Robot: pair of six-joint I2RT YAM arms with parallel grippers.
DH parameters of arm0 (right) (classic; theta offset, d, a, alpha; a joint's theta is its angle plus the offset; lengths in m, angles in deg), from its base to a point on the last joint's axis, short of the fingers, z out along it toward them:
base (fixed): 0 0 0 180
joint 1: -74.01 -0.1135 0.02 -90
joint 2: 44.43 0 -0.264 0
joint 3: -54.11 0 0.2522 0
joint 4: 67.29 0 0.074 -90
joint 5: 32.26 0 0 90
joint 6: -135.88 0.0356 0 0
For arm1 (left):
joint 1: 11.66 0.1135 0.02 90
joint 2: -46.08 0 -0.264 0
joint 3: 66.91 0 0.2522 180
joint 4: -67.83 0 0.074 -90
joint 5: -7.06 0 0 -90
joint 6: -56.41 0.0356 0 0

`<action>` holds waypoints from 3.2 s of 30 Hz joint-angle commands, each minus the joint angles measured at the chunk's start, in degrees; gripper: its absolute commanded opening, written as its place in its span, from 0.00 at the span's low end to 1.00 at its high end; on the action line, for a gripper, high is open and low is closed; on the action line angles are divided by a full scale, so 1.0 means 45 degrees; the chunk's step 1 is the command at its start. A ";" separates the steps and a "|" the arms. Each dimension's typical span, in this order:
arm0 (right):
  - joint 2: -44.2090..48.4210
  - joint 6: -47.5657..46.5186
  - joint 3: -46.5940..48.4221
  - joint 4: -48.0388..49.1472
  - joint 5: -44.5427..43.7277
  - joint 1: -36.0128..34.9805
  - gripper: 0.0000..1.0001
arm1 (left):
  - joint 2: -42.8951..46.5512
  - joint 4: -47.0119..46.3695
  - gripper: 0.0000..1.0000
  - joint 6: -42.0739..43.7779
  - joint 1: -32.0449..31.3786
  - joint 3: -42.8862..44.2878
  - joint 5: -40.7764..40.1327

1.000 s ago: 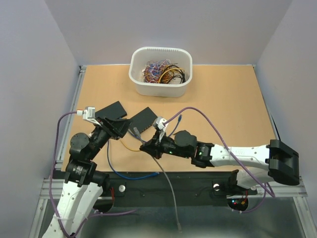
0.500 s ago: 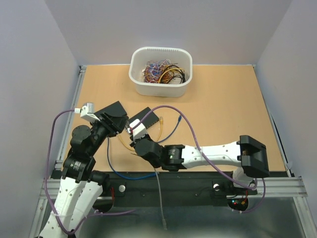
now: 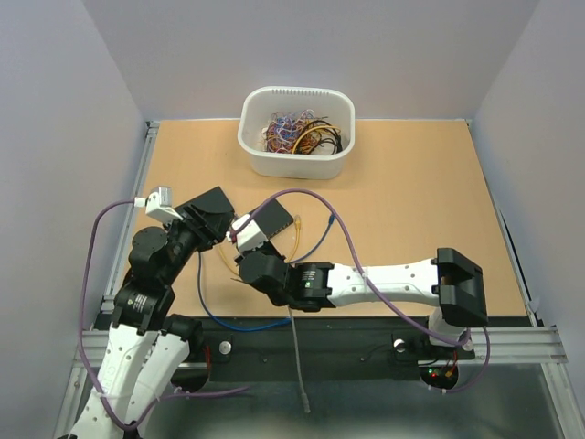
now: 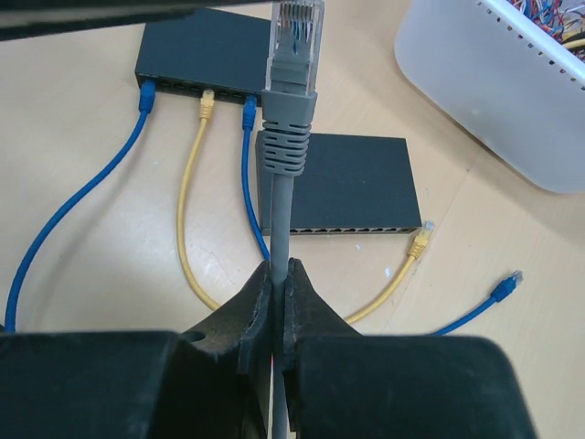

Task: Insert the plug into the switch port

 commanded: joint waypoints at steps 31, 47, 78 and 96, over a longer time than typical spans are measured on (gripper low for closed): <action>-0.2780 -0.3066 0.2982 0.0125 -0.3487 -0.1015 0.01 | -0.0854 0.0054 0.22 0.0264 -0.0089 -0.0079 -0.0495; -0.0889 -0.1272 0.2048 0.0242 -0.2749 -0.0996 0.48 | -0.1089 -0.0141 0.00 0.0616 -0.0089 -0.0177 -0.0397; 0.5815 0.9043 -0.6334 1.2367 1.8972 0.6133 0.47 | 0.1568 -0.8850 0.00 -0.0809 -0.0069 -0.2481 0.6359; 0.3315 1.0040 -0.5397 1.4342 1.9461 0.6133 0.43 | 0.1587 -1.0864 0.00 -0.2001 -0.0069 -0.3536 0.7083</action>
